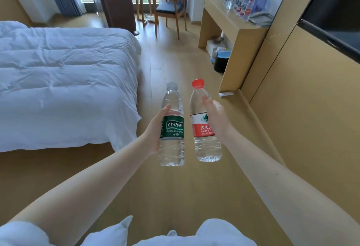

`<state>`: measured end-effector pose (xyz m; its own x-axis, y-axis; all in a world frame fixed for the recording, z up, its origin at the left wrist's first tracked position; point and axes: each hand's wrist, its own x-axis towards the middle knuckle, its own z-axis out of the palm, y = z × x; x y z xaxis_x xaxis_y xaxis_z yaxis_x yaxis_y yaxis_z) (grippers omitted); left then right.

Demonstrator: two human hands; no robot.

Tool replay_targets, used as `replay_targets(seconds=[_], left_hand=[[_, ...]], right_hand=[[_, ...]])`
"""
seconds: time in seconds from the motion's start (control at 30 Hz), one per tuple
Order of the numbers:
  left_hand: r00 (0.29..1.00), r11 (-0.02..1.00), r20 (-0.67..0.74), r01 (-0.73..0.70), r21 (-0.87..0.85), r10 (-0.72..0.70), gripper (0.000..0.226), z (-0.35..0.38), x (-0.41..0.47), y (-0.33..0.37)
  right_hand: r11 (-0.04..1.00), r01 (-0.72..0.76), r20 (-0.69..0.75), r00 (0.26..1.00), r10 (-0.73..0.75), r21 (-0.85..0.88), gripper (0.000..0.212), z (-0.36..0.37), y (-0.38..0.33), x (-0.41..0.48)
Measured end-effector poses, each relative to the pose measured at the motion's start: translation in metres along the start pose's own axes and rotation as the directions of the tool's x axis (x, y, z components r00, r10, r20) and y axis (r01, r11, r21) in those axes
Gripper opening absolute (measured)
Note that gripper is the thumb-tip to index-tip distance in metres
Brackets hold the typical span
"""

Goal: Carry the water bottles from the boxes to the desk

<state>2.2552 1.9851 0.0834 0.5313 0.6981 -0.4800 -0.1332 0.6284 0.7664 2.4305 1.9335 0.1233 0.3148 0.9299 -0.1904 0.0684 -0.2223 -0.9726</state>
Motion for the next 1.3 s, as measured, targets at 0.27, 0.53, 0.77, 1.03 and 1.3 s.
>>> replay_targets(seconds=[0.27, 0.53, 0.77, 1.03, 1.3], left_hand=[[0.997, 0.999, -0.054, 0.050, 0.005, -0.049, 0.069, -0.023, 0.067, 0.037], [0.988, 0.993, -0.145, 0.072, 0.097, -0.058, 0.059, -0.025, 0.164, 0.105], [0.989, 0.993, -0.113, 0.101, 0.068, -0.093, 0.067, -0.007, 0.259, 0.175], [0.994, 0.992, -0.064, 0.097, 0.080, -0.092, 0.056, 0.002, 0.341, 0.226], [0.990, 0.983, -0.027, 0.141, 0.116, -0.139, 0.062, -0.028, 0.425, 0.281]], right_hand=[[0.999, 0.015, 0.006, 1.000, -0.015, -0.028, 0.069, 0.015, -0.002, 0.087], [0.999, 0.036, 0.043, 0.998, -0.036, -0.003, 0.056, 0.018, -0.014, 0.217], [0.998, 0.020, 0.056, 0.998, -0.024, 0.062, 0.070, -0.008, -0.044, 0.333], [0.995, -0.002, 0.067, 0.998, -0.005, 0.101, 0.068, -0.023, -0.061, 0.426], [0.998, -0.014, 0.022, 1.000, 0.012, 0.055, 0.045, -0.010, -0.071, 0.521]])
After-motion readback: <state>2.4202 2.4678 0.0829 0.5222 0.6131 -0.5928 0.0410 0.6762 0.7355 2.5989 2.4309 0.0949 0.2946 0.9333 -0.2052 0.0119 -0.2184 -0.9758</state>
